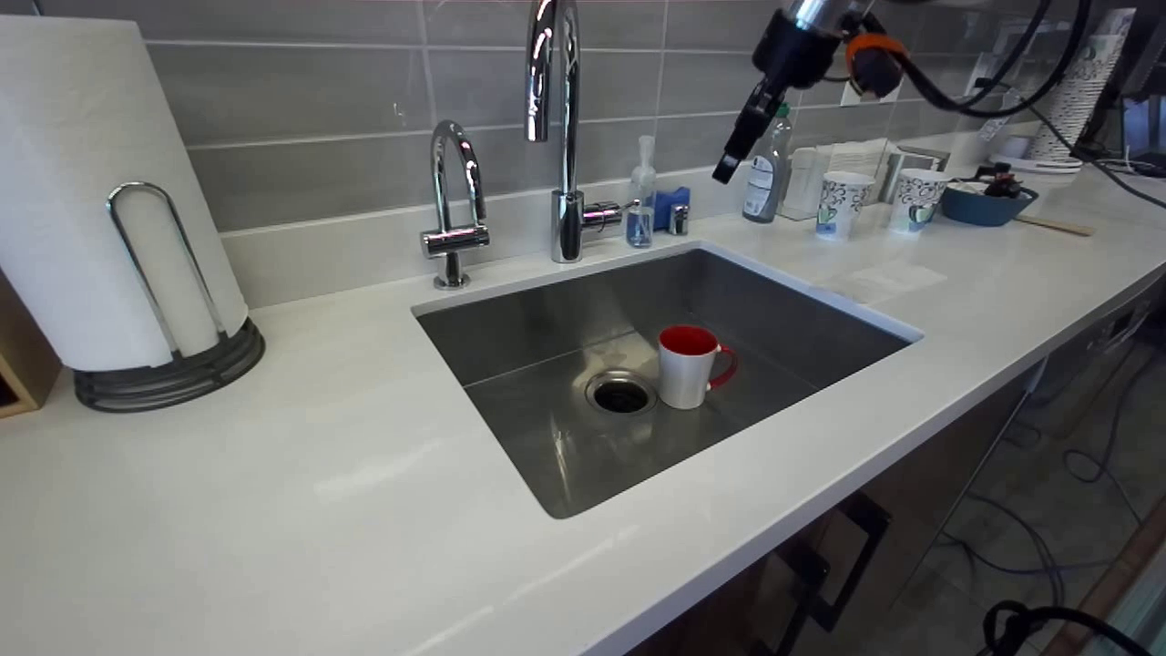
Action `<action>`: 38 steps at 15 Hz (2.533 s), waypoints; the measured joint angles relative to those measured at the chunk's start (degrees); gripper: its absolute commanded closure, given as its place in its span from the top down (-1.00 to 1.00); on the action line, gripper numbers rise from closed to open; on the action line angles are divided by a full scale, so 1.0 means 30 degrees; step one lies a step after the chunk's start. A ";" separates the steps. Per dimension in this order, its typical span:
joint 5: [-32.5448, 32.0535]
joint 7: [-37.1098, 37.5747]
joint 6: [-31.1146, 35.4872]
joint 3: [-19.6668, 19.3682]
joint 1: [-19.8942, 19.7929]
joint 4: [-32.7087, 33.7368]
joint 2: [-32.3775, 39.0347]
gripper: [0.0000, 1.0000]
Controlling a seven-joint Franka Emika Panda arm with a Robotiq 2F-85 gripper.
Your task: Move the faucet head on the right to the left , remove the mug from the sink and then put it on the counter
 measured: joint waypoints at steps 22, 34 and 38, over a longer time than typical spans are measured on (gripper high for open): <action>-0.0239 -0.3615 0.2738 0.0282 -0.0295 -0.0023 0.5251 1.00; -0.0254 -0.6758 0.2877 0.3415 -0.4645 0.1826 0.9938 1.00; -0.0705 -0.6786 0.2210 0.3418 -0.4524 0.3072 1.1355 1.00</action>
